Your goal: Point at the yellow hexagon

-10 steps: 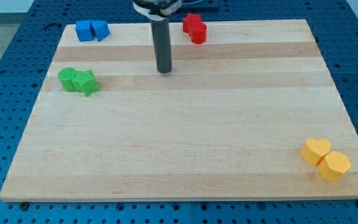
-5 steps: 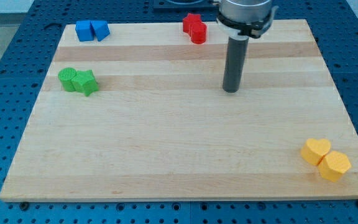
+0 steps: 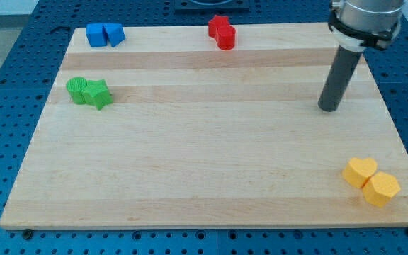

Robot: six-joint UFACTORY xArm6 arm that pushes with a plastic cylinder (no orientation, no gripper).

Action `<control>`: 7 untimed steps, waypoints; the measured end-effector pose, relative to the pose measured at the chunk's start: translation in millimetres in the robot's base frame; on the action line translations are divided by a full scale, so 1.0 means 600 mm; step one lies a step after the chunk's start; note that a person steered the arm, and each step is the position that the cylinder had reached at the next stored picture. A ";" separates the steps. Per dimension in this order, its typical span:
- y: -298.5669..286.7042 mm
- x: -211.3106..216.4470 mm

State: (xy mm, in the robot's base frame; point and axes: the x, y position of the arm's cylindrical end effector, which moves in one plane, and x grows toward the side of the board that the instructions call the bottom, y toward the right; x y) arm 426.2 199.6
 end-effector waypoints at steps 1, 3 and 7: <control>0.021 0.018; 0.102 0.060; 0.125 0.197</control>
State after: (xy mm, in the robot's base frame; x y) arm 544.6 274.6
